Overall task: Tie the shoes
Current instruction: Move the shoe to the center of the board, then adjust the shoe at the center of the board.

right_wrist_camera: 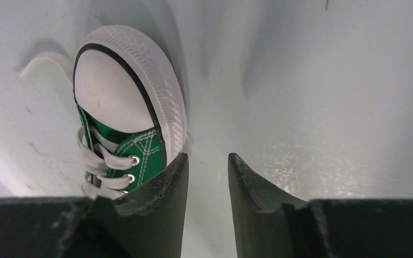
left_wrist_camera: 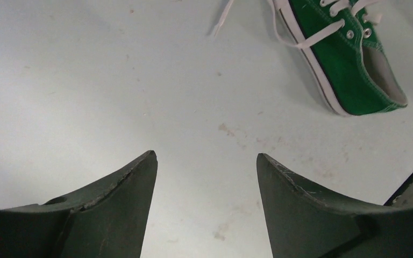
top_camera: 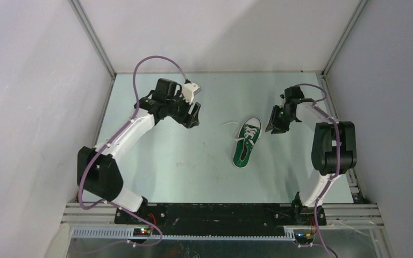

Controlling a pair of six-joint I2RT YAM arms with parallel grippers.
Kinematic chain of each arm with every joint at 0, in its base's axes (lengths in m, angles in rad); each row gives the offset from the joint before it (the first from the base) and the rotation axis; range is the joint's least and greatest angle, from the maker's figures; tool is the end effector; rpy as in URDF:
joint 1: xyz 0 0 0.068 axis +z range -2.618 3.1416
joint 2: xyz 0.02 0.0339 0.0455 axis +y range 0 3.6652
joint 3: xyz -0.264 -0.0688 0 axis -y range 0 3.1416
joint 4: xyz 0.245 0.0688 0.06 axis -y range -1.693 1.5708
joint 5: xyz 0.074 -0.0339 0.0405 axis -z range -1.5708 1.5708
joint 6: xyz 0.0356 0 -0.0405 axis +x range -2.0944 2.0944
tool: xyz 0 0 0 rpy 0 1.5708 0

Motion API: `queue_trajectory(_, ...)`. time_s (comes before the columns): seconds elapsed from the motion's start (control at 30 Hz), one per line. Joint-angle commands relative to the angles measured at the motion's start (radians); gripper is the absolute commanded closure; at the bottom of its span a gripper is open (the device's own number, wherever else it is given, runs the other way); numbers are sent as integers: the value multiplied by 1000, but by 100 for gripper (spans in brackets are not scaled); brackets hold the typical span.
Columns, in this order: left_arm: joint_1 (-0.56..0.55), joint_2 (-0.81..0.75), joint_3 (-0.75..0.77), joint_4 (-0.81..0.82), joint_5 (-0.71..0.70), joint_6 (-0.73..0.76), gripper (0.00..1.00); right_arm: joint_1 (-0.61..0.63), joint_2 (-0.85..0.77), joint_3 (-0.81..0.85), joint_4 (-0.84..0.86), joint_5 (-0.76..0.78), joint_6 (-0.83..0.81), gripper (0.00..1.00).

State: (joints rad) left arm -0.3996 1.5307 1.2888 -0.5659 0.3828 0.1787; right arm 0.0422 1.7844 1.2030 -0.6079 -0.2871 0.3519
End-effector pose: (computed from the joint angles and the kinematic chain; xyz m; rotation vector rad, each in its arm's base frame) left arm 0.3040 -0.1428 0.2995 0.8513 2.2165 -0.5606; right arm 0.3532 0.0250 0.1867 0.3523 2.7604 0.4995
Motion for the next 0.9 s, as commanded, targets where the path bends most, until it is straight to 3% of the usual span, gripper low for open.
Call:
queue_trajectory(0.0, 2, -75, -15, -84, -82, 132, 25, 30, 26, 19, 12, 44, 124, 66)
queue_trajectory(0.33, -8, -110, -48, -119, -120, 175, 24, 95, 138, 99, -35, -7, 91, 67)
queue_trajectory(0.5, -28, -95, -52, -131, -139, 192, 24, 134, 171, 109, -57, -57, 67, 61)
queue_trajectory(0.87, -41, -56, -31, -125, -122, 181, 23, 106, 125, 128, -143, -53, 57, 62)
